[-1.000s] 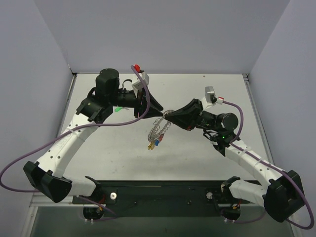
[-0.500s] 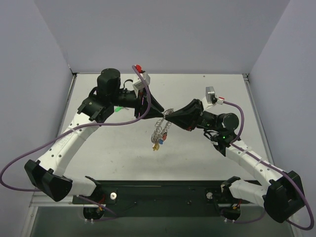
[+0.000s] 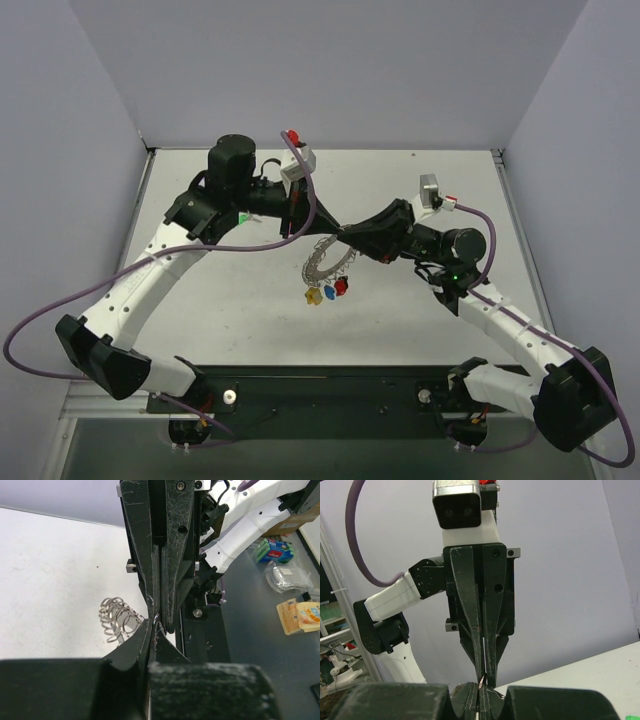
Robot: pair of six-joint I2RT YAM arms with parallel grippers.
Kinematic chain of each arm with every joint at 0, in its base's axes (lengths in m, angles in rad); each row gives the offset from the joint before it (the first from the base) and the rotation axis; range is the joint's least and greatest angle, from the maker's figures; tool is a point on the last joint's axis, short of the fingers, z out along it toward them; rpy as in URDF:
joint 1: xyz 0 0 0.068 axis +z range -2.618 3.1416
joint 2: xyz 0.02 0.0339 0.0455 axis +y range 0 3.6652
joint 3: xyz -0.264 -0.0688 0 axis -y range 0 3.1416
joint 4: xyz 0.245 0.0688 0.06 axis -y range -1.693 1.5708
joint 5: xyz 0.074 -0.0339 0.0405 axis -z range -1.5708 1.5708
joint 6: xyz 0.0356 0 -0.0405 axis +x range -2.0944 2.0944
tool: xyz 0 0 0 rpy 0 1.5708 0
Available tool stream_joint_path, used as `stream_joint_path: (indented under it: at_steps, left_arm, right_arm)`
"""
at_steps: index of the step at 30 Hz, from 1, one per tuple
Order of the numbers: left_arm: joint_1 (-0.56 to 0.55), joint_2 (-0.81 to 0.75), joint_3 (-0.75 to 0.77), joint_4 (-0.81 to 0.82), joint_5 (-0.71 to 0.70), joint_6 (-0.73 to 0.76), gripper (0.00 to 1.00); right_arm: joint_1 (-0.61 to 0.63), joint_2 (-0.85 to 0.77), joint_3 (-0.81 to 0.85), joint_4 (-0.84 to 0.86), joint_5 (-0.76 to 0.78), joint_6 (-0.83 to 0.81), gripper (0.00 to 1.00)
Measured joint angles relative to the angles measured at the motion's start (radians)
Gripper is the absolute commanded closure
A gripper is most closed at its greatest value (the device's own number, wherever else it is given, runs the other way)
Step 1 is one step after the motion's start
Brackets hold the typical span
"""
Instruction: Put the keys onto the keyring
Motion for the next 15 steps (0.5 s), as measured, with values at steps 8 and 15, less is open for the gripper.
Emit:
stream_joint_path:
  at_steps: [8,15]
  left_arm:
    - [-0.010,-0.004,0.020,-0.055,-0.056,0.052,1.00]
    - [-0.038,-0.025,0.029,-0.142,-0.213,0.134,1.00]
  right_arm:
    - [0.000,-0.001,0.000,-0.014,0.006,-0.023,0.81]
    - [0.002,-0.117,0.001,-0.094,0.059,-0.144,0.17]
